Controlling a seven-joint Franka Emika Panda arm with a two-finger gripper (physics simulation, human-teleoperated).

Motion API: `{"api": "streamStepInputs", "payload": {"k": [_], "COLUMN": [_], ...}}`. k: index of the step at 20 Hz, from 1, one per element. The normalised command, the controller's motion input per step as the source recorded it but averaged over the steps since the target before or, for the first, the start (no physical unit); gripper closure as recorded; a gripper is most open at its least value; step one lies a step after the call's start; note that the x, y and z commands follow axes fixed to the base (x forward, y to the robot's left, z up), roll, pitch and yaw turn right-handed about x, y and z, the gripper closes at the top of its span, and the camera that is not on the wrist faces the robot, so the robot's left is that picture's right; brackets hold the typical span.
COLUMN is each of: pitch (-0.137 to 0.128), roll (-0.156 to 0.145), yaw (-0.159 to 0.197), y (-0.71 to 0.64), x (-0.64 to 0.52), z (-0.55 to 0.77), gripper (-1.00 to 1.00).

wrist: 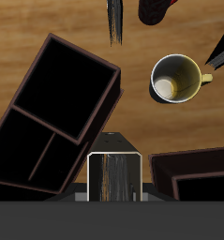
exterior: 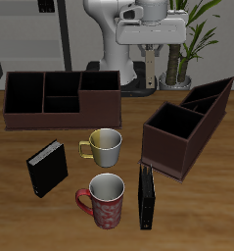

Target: Place the yellow book into the left desk caddy's back compartment

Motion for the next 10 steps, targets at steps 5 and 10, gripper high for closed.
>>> {"api": "streamStepInputs", "payload": {"k": [5,10], "pitch": [-0.023,-0.010], "roll": [-0.066,-0.145], "yaw": [-0.069,-0.111], "y": [0.14,0.24], "x": [-0.01,-0.08], "z": [0.01,-0.15], "gripper": [1.00,1.00]}}
